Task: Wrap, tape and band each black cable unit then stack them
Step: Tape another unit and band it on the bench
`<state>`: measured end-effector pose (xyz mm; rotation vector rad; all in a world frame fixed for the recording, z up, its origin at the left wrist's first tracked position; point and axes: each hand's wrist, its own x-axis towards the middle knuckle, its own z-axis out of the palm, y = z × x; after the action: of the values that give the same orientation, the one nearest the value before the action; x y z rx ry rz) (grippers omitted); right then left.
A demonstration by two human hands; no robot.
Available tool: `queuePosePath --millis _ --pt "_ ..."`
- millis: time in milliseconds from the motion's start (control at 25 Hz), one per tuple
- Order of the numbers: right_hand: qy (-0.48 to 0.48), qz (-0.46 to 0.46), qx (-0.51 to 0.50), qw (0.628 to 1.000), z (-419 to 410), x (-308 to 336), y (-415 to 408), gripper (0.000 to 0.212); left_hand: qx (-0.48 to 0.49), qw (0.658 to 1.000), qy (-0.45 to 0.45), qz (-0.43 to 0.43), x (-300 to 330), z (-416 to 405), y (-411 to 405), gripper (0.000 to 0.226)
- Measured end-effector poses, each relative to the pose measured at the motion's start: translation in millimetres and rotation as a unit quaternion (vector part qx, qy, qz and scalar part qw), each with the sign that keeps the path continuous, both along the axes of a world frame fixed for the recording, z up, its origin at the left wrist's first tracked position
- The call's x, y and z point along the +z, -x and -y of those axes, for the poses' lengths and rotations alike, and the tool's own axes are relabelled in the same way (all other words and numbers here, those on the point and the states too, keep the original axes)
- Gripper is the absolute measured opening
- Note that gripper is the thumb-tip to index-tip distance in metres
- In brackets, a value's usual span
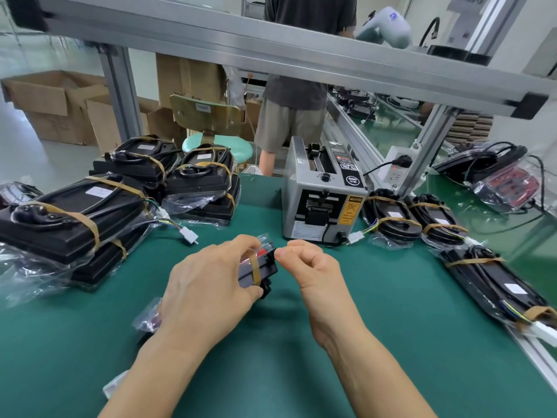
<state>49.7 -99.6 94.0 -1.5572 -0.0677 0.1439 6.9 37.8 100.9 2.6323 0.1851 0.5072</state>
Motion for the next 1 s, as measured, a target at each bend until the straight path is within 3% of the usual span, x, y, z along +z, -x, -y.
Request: queuePosePath --millis 360,800,1000 --pt "0.025 0.016 -0.022 0.999 -10 -5 5 0.022 -0.002 1.000 -0.013 -0.002 -1 -1 1 0.053" --pt "0.141 0.078 -0.111 0.981 -17 -7 12 0.024 -0.005 1.000 -0.003 0.010 -2 0 2 0.052" --pt "0.136 0.066 -0.123 0.981 -18 -7 10 0.028 -0.007 1.000 -0.011 0.015 -2 1 3 0.052"
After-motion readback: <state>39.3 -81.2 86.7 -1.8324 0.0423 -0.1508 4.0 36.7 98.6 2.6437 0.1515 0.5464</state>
